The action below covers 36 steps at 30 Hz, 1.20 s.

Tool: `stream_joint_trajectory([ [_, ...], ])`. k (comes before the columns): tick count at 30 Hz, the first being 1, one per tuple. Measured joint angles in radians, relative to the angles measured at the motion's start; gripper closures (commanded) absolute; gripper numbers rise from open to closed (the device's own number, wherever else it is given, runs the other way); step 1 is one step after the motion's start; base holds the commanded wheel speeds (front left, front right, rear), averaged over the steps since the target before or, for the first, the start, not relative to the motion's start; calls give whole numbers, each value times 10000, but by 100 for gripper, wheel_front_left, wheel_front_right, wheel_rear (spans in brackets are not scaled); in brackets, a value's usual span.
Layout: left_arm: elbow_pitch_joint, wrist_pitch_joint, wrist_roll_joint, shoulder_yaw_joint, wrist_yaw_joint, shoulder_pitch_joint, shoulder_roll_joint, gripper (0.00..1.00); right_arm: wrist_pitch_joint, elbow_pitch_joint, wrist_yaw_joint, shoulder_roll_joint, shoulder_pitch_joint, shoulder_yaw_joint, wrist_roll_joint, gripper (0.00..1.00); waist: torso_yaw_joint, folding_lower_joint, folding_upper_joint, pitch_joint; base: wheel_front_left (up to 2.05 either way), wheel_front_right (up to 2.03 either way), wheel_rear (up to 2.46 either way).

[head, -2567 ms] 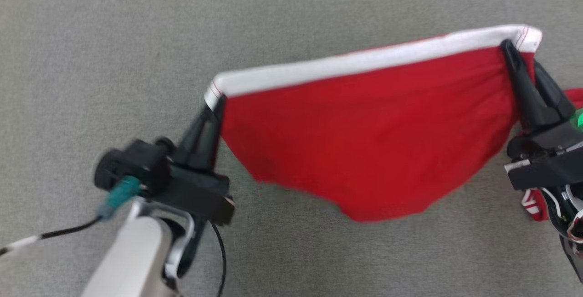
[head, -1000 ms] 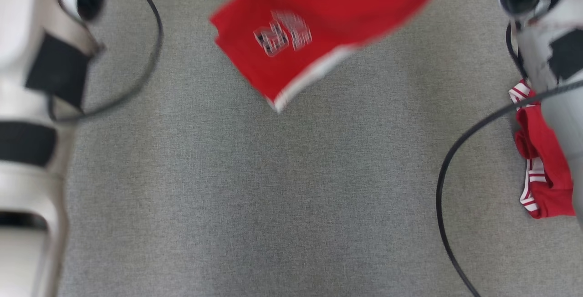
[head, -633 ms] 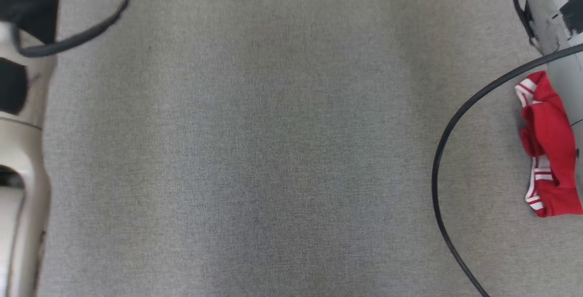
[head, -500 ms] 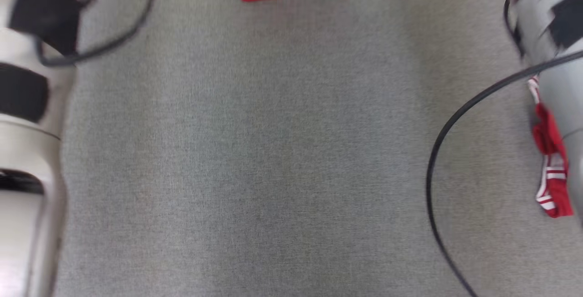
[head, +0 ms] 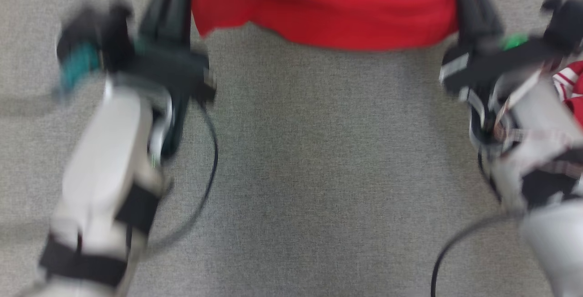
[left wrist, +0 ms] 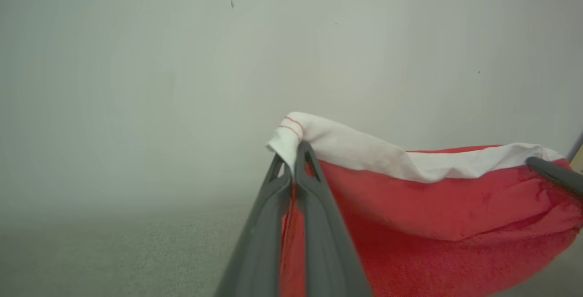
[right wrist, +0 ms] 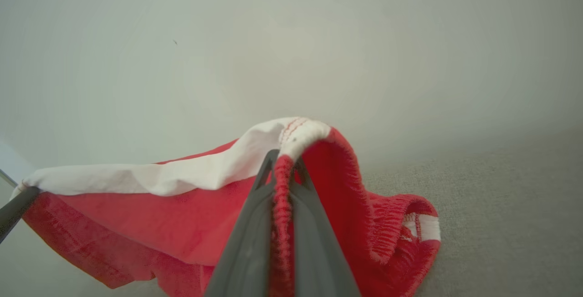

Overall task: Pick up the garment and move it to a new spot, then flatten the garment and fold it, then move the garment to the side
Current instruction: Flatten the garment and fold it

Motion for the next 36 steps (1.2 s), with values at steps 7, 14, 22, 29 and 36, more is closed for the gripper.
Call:
stream_joint_trajectory([
  [7,-4498,957,351,-435,782,4088,1055,100,2,-2213,0,-362,2818,-8,-980,100,-87,-1,-1,-396,0,0,0],
  [14,-7066,2178,232,-892,1221,7396,1987,100,0,-2940,0,-589,5595,-385,-1680,100,-72,-1,-1,-1092,0,0,0],
  [22,-7910,3348,-462,-1381,1409,9518,2420,100,0,-2838,0,-704,7365,-633,-2475,100,-42,-2,-2,-1955,0,0,0],
  [29,-8355,3584,-974,-1246,1848,10935,2623,100,13,-3359,0,-713,9060,-1028,-2941,100,90,-2,-3,-2680,0,0,0],
  [36,-8575,3593,-1283,-1035,2084,11459,2688,100,115,-4031,0,-485,10012,-1471,-3120,100,178,-1,-3,-2951,0,0,0],
])
